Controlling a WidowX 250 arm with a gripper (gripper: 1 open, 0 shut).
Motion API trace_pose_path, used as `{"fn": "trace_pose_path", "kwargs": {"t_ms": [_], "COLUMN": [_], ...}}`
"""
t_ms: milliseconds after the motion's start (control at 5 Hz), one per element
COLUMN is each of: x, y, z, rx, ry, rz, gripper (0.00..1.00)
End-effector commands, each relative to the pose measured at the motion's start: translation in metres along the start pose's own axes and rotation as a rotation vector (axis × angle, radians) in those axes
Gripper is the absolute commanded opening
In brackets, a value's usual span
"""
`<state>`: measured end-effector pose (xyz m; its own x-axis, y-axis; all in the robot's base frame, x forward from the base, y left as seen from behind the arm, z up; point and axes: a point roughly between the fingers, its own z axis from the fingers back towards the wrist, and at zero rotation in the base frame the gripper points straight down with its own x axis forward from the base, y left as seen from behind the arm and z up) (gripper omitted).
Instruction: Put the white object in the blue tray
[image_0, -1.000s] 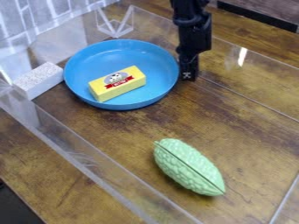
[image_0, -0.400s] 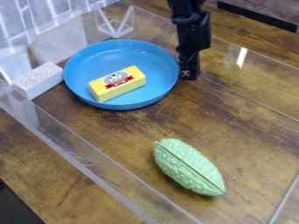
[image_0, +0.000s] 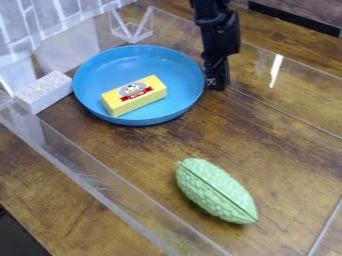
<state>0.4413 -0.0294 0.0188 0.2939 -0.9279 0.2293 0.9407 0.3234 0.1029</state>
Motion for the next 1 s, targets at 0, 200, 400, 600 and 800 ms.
{"fn": "trace_pose_path", "kwargs": {"t_ms": [0, 200, 400, 600, 800], "x": [-0.007, -0.005, 0.0, 0.005, 0.009], "y": [0.003, 0.005, 0.008, 0.013, 0.018], "z": [-0.001, 0.0, 0.001, 0.002, 0.003], "rx": [0.017, 0.033, 0.055, 0.077, 0.099], "ry": [-0.01, -0.025, -0.033, -0.035, -0.037], "rz": [0.006, 0.011, 0.015, 0.021, 0.026], "gripper": [1.0, 1.0, 1.0, 1.0, 1.0]}}
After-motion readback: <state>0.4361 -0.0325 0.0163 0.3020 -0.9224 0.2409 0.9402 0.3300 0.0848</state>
